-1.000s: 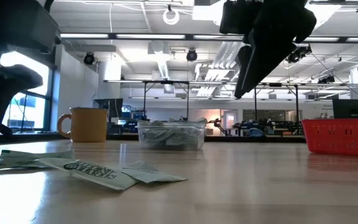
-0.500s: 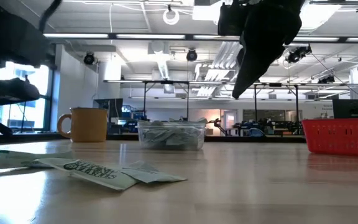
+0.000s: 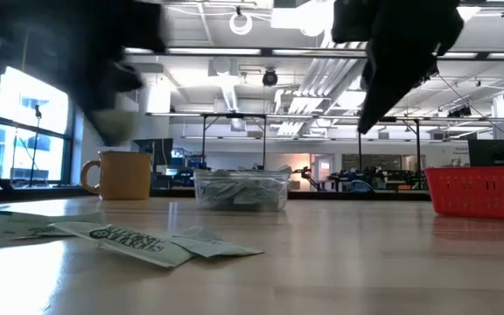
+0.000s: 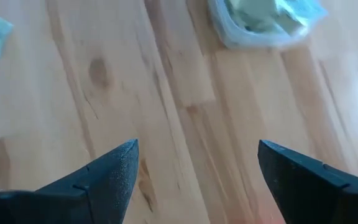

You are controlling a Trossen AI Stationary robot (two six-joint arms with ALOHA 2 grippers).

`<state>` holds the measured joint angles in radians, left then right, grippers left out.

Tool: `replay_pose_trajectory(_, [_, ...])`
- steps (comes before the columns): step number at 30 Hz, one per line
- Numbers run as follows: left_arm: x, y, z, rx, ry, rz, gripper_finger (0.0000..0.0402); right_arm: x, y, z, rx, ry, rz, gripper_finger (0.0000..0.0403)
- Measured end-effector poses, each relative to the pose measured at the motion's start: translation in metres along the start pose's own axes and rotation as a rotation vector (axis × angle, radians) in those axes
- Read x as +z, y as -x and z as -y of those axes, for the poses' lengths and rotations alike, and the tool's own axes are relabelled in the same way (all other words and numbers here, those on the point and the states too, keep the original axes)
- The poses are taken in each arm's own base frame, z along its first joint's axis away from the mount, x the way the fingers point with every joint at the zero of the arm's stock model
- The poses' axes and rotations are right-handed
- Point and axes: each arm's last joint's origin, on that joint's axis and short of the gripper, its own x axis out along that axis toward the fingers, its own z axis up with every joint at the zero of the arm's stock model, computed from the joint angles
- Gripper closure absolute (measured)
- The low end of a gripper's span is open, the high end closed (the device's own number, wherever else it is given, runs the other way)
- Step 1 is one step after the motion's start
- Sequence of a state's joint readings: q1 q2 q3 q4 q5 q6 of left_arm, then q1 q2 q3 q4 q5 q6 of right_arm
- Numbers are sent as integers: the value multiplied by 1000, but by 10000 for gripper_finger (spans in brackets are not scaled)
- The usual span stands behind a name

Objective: Pick and place items into bin
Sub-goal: Put the white stevia packet into the transparent bin

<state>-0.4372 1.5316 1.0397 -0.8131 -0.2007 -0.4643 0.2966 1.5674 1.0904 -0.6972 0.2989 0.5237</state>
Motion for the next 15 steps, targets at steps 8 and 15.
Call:
replay_pose_trajectory(8, [54, -31, -115, 41, 95, 149, 377, -27, 15, -21, -71, -114, -31, 84])
replay_pose_trajectory(15, [69, -53, -161, 64, 118, 109, 374, -34, 20, -32, -80, -207, 8, 84])
